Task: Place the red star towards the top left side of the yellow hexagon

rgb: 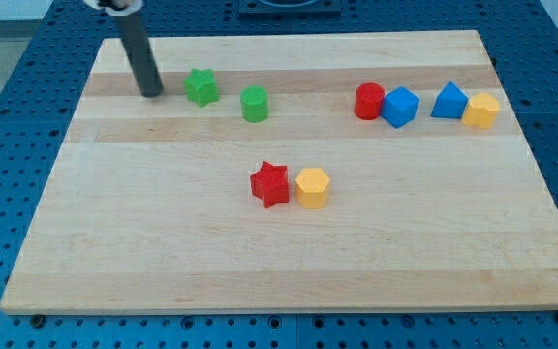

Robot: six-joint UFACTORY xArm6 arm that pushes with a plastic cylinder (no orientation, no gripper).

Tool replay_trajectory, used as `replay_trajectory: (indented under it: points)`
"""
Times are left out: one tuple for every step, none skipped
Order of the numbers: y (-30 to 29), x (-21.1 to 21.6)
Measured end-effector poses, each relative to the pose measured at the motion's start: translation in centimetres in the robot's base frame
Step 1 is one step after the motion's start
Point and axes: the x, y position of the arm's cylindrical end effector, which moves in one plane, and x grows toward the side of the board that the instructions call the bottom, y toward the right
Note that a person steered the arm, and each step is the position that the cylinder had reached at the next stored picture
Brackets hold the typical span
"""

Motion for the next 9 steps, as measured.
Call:
replay_trajectory:
  points:
    - [-0.5,0.4]
    - [-2.1,10.0]
    - [3.0,16.3]
    - [8.8,17.5]
    - [16.6,15.6]
    - [19.0,14.5]
    - [22.8,13.1]
    - [20.8,11.9]
    - [18.0,8.2]
